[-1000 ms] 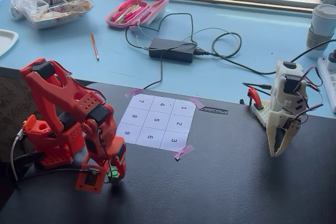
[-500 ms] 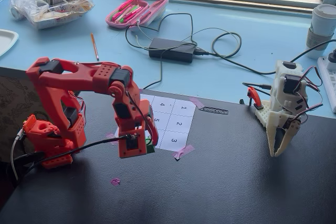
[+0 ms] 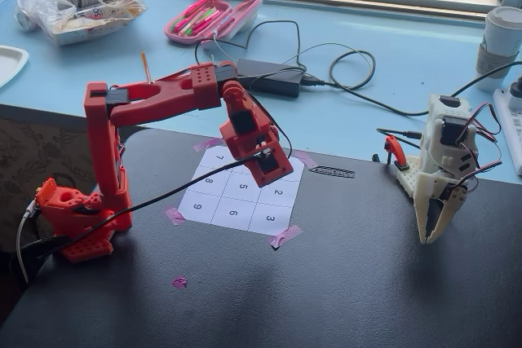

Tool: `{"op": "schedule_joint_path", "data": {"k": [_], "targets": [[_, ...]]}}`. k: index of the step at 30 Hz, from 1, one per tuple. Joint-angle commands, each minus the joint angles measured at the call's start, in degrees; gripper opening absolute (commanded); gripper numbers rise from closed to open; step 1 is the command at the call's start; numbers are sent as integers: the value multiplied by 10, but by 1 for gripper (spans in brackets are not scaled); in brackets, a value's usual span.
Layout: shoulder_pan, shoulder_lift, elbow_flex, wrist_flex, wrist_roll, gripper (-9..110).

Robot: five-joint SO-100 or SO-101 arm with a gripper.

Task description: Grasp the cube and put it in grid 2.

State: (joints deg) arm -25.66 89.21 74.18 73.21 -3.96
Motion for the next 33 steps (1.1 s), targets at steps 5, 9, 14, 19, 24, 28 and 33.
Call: {"op": "schedule_joint_path", "data": {"k": [5, 9, 14, 19, 24, 28, 33], "targets": [[-47, -59, -14, -40, 28, 0], [-46, -100, -11, -65, 34, 0], [-36, -142, -19, -93, 36, 0], [-40, -175, -47, -100, 38, 0], [-54, -198, -78, -103, 42, 0], [-81, -214, -115, -91, 54, 0], [-102, -219, -118, -92, 60, 0]]}}
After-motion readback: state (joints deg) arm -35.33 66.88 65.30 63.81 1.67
